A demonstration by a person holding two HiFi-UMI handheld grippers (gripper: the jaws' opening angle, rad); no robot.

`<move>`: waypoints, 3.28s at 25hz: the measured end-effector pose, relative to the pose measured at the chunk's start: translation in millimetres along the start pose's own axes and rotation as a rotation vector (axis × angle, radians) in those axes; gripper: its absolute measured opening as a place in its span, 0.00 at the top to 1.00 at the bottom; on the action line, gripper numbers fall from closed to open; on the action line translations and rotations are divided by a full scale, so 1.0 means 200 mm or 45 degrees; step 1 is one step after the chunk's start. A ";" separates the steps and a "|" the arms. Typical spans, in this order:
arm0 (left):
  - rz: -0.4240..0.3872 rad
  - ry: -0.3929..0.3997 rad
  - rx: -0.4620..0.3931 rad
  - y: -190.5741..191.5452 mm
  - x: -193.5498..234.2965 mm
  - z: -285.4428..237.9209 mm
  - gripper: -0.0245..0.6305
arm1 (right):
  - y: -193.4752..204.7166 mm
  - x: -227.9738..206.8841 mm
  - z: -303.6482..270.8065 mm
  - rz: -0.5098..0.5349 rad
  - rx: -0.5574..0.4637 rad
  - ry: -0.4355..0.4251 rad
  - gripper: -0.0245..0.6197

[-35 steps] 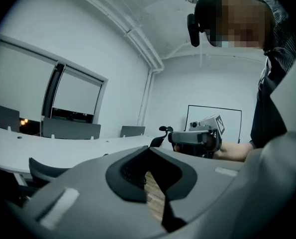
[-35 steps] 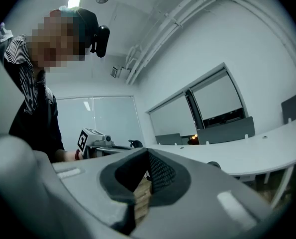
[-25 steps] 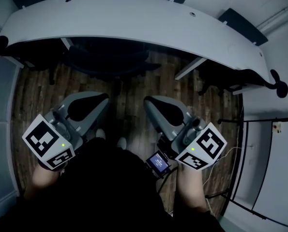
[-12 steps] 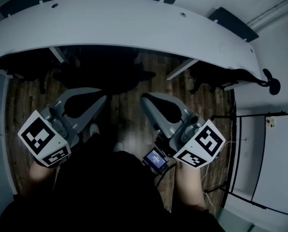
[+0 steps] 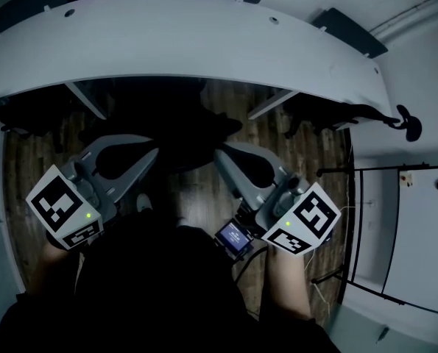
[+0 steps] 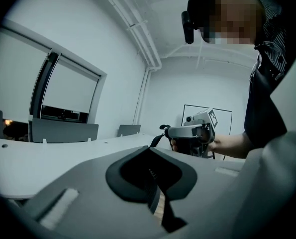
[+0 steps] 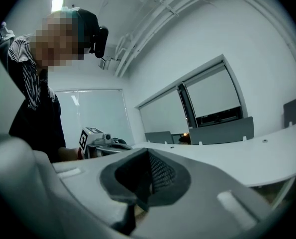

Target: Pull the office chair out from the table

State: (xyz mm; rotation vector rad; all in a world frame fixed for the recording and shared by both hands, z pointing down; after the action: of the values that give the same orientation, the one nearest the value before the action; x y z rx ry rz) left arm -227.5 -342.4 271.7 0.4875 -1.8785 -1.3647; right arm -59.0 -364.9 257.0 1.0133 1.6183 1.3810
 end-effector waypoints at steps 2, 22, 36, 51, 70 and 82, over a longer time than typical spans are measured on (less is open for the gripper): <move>-0.004 0.024 0.016 0.00 0.05 0.01 0.96 | 0.00 0.00 -0.05 0.014 0.013 0.015 0.96; -0.078 0.158 0.093 0.02 0.25 0.10 0.96 | 0.02 0.03 -0.25 0.172 0.116 0.091 0.96; -0.445 0.156 0.373 0.12 0.18 0.02 0.82 | 0.08 0.00 -0.27 0.313 0.269 -0.083 0.92; -0.858 0.131 0.794 0.40 0.16 0.00 0.48 | 0.39 0.09 -0.32 0.639 0.652 -0.434 0.48; -1.071 0.107 1.030 0.61 0.27 0.00 0.33 | 0.65 0.17 -0.49 0.978 0.910 -0.482 0.34; -1.278 0.053 1.057 0.66 0.35 -0.09 0.40 | 0.84 0.13 -0.52 1.213 1.123 -0.551 0.42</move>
State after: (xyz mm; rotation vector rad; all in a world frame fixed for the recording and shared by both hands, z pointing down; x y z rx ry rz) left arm -243.6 -353.0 421.1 2.0534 -2.1927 -0.9865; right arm -149.6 -365.5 434.2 2.6354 1.4269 0.7738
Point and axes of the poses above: the fingertips, and each gripper's own axes: z backward along the fingers, x to its left, y out of its underside, the point moved 5 cm from there along z, backward along the fingers, and after that the axes turned 11 degrees about z, right-handed, at the moved point
